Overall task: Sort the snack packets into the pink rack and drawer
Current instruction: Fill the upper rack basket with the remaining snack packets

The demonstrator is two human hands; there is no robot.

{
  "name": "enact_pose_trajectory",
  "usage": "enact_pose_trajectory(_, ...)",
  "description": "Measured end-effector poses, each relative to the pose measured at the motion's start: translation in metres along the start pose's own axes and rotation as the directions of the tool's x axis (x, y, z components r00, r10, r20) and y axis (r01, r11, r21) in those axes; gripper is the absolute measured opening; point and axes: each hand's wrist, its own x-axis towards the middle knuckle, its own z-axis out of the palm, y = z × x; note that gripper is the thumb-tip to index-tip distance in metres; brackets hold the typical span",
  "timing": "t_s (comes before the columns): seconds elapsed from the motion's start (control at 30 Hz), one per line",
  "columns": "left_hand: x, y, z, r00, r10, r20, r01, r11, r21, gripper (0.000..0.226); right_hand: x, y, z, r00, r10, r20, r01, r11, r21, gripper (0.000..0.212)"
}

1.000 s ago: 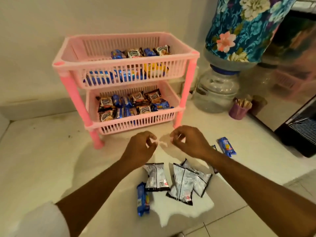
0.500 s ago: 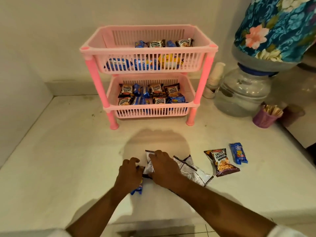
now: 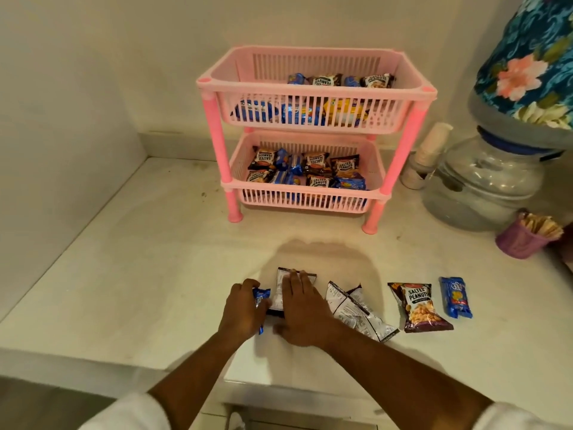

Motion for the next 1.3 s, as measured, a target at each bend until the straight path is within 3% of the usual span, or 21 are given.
enact_pose_trajectory(0.17,0.012,0.000,-0.010,0.999,-0.003,0.054,0.006,0.999,-0.050,0.037,0.010,-0.002,-0.005,0.993,0.044,-0.106,-0.044,0.999,0.007,0.089)
enact_pose_trajectory(0.33,0.033,0.004,-0.030,0.989,-0.062,0.136,0.092,0.970,-0.224,0.019,0.022,-0.004,-0.025,0.932,0.221,-0.288,-0.102,0.922,0.374,0.062)
enact_pose_trajectory(0.4,0.045,0.005,-0.043,0.984,-0.065,0.164,0.116,0.939,-0.324,0.015,0.032,-0.010,-0.039,0.883,0.350,-0.314,-0.104,0.796,0.596,0.046)
enact_pose_trajectory(0.5,0.063,0.012,-0.069,0.977,-0.059,0.203,0.144,0.889,-0.434,0.015,0.048,-0.018,-0.063,0.811,0.543,-0.219,-0.088,0.483,0.871,0.029)
enact_pose_trajectory(0.57,0.073,0.018,-0.088,0.978,-0.042,0.204,0.140,0.857,-0.496,0.018,0.055,-0.025,-0.079,0.817,0.565,-0.118,0.001,0.203,0.979,0.028)
enact_pose_trajectory(0.63,0.082,0.026,-0.104,0.979,0.006,0.202,0.112,0.813,-0.571,0.028,0.059,-0.032,-0.094,0.847,0.527,-0.075,0.101,-0.020,0.995,0.040)
enact_pose_trajectory(0.73,0.095,0.041,-0.129,0.980,0.083,0.182,0.064,0.732,-0.678,0.040,0.067,-0.043,-0.111,0.824,0.554,-0.115,0.240,-0.159,0.958,0.046)
enact_pose_trajectory(0.9,0.114,0.064,-0.153,0.985,0.066,0.162,0.069,0.705,-0.706,0.039,0.073,-0.054,-0.141,0.756,0.644,-0.119,0.440,-0.364,0.821,0.036)
enact_pose_trajectory(1.0,0.118,0.083,-0.167,0.983,0.091,0.159,0.062,0.653,-0.755,0.032,0.071,-0.055,-0.170,0.761,0.635,-0.131,0.458,-0.384,0.802,0.039)
enact_pose_trajectory(1.13,0.113,0.132,-0.203,0.969,0.239,0.059,-0.100,0.602,-0.792,0.029,0.066,-0.050,-0.216,0.754,0.627,-0.197,0.449,-0.272,0.851,0.040)
enact_pose_trajectory(1.23,0.103,0.170,-0.237,0.935,0.353,-0.010,-0.225,0.573,-0.788,0.029,0.054,-0.042,-0.255,0.681,0.667,-0.302,0.532,-0.168,0.830,0.027)
enact_pose_trajectory(1.3,0.098,0.193,-0.260,0.901,0.431,-0.042,-0.301,0.553,-0.777,0.031,0.043,-0.039,-0.281,0.610,0.685,-0.398,0.573,-0.035,0.819,0.018)
